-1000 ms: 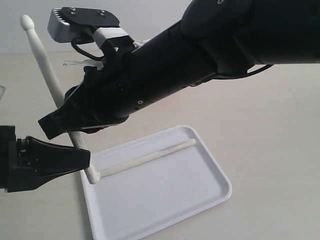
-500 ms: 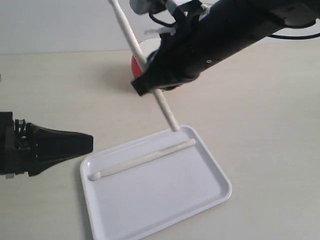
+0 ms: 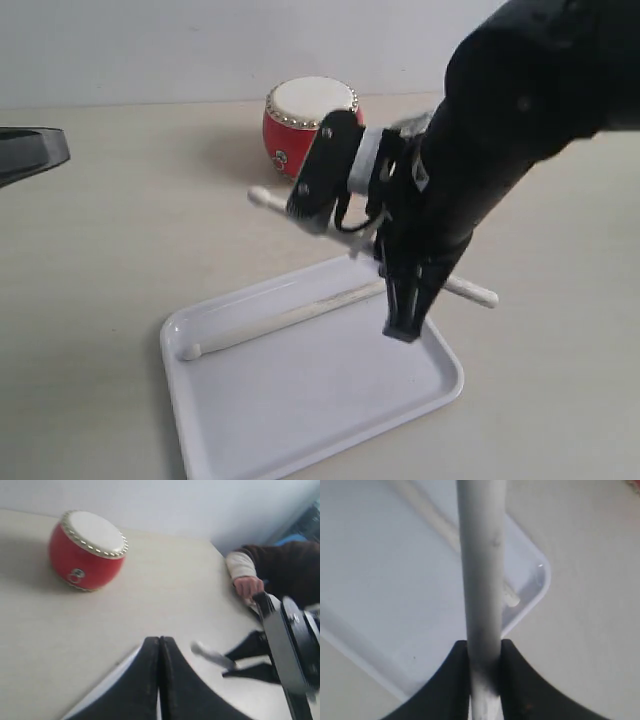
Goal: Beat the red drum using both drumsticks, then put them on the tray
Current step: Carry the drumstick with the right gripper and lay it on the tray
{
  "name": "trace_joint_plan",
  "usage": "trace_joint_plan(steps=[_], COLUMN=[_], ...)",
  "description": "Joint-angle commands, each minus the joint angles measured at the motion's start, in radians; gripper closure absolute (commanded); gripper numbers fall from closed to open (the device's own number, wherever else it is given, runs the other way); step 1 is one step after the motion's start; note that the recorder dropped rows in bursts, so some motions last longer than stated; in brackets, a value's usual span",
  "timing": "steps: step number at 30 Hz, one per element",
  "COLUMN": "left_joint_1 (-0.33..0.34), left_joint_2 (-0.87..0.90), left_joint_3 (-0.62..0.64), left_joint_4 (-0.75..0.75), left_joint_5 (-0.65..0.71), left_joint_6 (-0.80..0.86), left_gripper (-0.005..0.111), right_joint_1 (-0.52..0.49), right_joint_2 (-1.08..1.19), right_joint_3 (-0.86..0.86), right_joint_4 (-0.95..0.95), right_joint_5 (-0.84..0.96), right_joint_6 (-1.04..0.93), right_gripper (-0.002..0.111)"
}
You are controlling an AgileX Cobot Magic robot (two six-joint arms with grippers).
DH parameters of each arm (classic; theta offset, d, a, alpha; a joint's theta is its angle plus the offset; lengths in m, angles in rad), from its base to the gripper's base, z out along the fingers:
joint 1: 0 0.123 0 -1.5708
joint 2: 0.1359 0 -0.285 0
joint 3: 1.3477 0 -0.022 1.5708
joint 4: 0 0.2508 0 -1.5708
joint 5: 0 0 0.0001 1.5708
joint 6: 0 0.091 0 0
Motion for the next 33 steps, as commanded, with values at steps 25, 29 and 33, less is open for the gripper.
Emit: trace_joint_plan(steps=[25, 29, 33], left_joint_1=[0.069, 0.069, 0.069], left_joint_2=[-0.01, -0.011, -0.011], left_joint_3=[-0.007, -0.007, -0.007], left_joint_4=[0.042, 0.043, 0.045], left_joint_5=[-0.01, -0.01, -0.01], left_joint_6=[-0.029, -0.029, -0.029], left_gripper=[0.107, 0.107, 0.107], right_joint_1=[0.245, 0.245, 0.245], right_joint_2=[0.271, 0.28, 0.284], right_joint_3=[0.058, 0.058, 0.058], right_joint_4=[-0.403, -0.362, -0.354], right_joint_5=[-0.234, -0.232, -0.229], right_joint_6=[-0.048, -0.048, -0.048], right_gripper=[0.106, 0.095, 0.082])
